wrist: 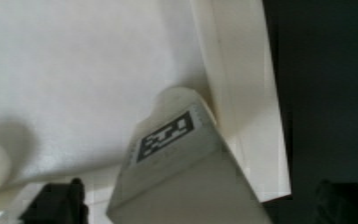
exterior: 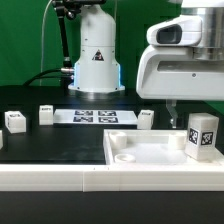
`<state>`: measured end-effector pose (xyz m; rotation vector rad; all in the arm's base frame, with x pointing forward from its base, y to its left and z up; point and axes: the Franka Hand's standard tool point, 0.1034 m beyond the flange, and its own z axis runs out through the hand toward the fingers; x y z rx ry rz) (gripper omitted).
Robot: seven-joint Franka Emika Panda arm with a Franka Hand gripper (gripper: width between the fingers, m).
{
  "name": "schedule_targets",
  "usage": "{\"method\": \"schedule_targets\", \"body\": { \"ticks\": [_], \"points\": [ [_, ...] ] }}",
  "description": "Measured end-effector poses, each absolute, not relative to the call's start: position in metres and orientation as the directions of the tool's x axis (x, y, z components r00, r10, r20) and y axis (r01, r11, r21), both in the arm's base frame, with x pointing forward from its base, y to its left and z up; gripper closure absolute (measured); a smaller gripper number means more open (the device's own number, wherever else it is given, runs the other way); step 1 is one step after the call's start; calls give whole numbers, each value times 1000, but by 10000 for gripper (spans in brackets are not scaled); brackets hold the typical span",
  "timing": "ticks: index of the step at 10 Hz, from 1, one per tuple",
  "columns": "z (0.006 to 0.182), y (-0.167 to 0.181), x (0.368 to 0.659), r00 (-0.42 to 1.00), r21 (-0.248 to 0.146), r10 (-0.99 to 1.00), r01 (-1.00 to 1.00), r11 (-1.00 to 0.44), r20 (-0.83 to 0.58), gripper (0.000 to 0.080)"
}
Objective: Assemble one leg
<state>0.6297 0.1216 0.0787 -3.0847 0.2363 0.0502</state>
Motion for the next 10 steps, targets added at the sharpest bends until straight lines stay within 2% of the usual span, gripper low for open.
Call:
{"method": "schedule_targets", "body": {
  "ticks": [3, 5, 6, 7, 8, 9, 10],
  "points": [
    [77, 119, 632, 995, -33, 96, 96, -995, -6, 151],
    [76, 119, 632, 992, -34, 123, 123, -992, -3, 151],
    [76, 119, 632, 992, -34, 123, 123, -992, -3, 301],
    [76, 119, 632, 992, -34, 123, 123, -992, -3, 301],
    [76, 119, 632, 992, -34, 123, 123, -992, -3, 462],
    [76, 119, 632, 992, -34, 123, 123, -992, -3, 508],
    [76, 119, 632, 994, -34, 113, 113, -993, -3, 508]
  ]
}}
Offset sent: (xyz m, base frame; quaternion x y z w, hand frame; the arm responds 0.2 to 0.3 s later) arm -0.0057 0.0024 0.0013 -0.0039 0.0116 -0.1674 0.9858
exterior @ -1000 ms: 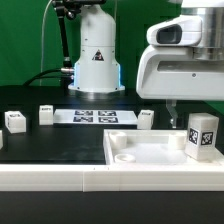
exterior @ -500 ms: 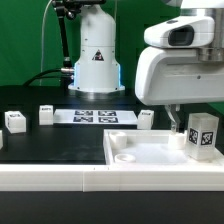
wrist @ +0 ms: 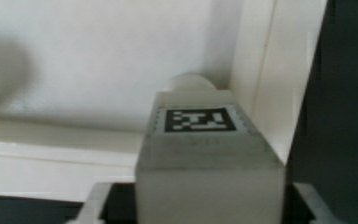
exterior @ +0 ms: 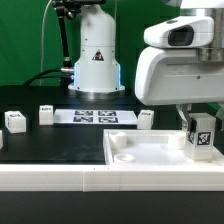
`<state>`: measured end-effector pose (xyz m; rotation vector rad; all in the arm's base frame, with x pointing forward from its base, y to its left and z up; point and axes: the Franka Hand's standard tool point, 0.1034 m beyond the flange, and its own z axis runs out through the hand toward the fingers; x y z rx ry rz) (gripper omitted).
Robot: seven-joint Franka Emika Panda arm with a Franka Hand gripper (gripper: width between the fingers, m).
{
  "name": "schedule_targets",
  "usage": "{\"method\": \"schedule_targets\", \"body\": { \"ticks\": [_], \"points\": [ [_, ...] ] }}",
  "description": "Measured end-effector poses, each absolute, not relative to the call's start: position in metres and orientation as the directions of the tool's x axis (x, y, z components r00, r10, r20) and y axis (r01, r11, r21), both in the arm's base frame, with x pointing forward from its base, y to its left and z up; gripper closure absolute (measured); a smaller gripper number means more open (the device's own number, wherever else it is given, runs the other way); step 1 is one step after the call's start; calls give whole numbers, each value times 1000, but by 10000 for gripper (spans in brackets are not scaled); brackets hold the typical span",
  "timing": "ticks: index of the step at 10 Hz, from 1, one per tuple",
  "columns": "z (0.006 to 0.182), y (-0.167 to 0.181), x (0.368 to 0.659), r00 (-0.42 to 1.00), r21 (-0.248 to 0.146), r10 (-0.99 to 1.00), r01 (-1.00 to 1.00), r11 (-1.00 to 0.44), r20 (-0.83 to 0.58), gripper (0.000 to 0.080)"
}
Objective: Assemble one leg
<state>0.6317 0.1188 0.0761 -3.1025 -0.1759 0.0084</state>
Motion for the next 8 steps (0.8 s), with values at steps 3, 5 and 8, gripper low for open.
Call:
{"method": "schedule_targets", "body": {
  "ticks": [3, 5, 8],
  "points": [
    [76, 117, 632, 1000, -42, -3, -3, -999, -9, 508],
    [75, 115, 632, 986, -59, -167, -168, -984, -17, 508],
    [74, 114, 632, 862, -70, -506, -507, -859, -38, 507]
  ]
}}
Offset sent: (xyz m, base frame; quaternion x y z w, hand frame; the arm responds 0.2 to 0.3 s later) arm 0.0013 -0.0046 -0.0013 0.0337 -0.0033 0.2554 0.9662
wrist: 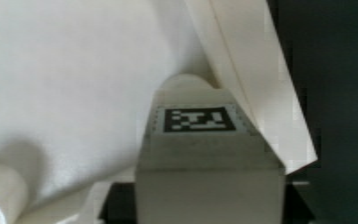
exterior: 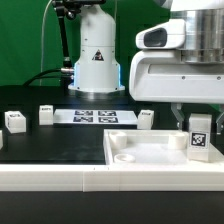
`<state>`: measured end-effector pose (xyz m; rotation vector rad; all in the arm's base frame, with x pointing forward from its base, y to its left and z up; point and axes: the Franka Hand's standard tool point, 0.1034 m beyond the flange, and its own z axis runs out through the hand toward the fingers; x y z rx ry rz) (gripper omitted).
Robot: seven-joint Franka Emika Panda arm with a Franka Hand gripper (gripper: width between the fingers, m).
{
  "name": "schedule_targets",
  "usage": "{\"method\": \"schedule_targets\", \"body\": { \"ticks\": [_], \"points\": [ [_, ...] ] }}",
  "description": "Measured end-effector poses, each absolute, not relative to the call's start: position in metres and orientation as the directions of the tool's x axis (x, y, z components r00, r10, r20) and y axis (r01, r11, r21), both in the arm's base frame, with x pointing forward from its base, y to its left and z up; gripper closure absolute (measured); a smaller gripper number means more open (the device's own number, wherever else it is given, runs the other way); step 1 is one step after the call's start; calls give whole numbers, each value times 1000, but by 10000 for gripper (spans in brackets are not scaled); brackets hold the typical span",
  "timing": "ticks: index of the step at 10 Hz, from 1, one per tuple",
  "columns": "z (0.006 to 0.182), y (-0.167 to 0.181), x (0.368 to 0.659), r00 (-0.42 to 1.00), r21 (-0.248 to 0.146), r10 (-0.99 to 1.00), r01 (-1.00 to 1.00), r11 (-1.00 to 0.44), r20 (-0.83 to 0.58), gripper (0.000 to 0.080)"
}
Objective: Assemble one leg
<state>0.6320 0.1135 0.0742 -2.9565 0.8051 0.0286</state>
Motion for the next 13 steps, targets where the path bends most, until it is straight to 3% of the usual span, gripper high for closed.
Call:
{"method": "schedule_targets", "body": {
  "ticks": [4, 8, 11, 12, 13],
  "points": [
    [74, 114, 630, 543, -31, -838, -840, -542, -45, 507],
    [73, 113, 629, 302, -13, -953, -953, -301, -42, 506],
    [73, 113, 629, 380, -19, -924, -925, -380, -41, 505],
    [73, 114, 629, 433, -21, -900, -901, -433, -39, 287],
    [73, 117, 629, 528, -23, -849, -849, -527, -37, 175]
  ]
}}
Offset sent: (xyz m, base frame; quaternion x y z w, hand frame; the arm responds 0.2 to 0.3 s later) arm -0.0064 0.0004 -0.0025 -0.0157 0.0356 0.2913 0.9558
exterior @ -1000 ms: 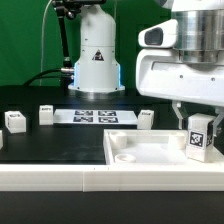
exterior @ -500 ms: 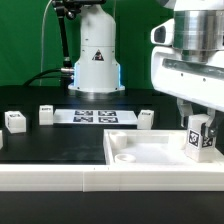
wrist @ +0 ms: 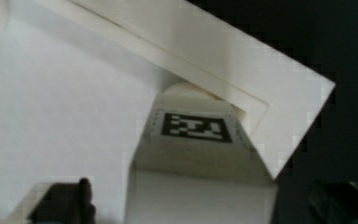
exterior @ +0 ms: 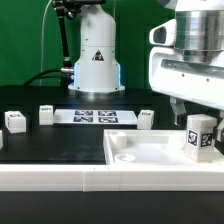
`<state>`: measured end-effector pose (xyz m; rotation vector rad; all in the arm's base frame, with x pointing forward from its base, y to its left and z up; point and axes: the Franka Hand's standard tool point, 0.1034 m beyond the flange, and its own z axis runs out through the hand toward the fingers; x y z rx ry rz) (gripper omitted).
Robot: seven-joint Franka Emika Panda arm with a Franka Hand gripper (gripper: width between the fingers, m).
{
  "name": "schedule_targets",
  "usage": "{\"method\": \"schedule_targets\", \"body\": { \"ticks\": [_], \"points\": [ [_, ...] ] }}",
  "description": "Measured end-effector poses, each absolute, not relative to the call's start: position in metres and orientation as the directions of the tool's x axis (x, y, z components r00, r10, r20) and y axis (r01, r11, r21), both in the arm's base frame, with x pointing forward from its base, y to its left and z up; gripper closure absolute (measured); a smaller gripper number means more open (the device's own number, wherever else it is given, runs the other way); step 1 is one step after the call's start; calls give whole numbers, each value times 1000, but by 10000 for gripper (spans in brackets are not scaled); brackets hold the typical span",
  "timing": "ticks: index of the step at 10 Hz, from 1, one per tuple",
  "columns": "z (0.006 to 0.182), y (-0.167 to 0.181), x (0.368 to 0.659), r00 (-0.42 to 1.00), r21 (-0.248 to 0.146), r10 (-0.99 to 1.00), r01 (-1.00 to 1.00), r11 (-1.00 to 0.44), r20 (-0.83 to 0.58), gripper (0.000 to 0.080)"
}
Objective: Assemble one leg
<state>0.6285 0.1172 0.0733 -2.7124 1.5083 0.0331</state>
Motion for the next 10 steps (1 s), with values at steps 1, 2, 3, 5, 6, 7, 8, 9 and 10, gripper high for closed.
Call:
{"method": "schedule_targets", "body": {
  "ticks": [1, 2, 3, 5, 6, 7, 8, 9, 10],
  "points": [
    [74, 119, 629, 617, -27, -786, -787, -616, -35, 175],
    [74, 118, 629, 704, -32, -709, -710, -703, -31, 157],
    [74, 118, 629, 768, -35, -640, -640, -767, -27, 157],
    [74, 118, 630, 879, -40, -477, -477, -878, -18, 150],
    [74, 119, 630, 921, -39, -389, -389, -920, -8, 150],
    [74, 121, 630, 956, -32, -294, -294, -955, 6, 150],
    [74, 124, 630, 975, -26, -223, -223, -974, 18, 150],
    [74, 124, 629, 991, -24, -134, -134, -991, 19, 150],
    [73, 124, 628, 995, -23, -94, -94, -995, 19, 150]
  ]
}}
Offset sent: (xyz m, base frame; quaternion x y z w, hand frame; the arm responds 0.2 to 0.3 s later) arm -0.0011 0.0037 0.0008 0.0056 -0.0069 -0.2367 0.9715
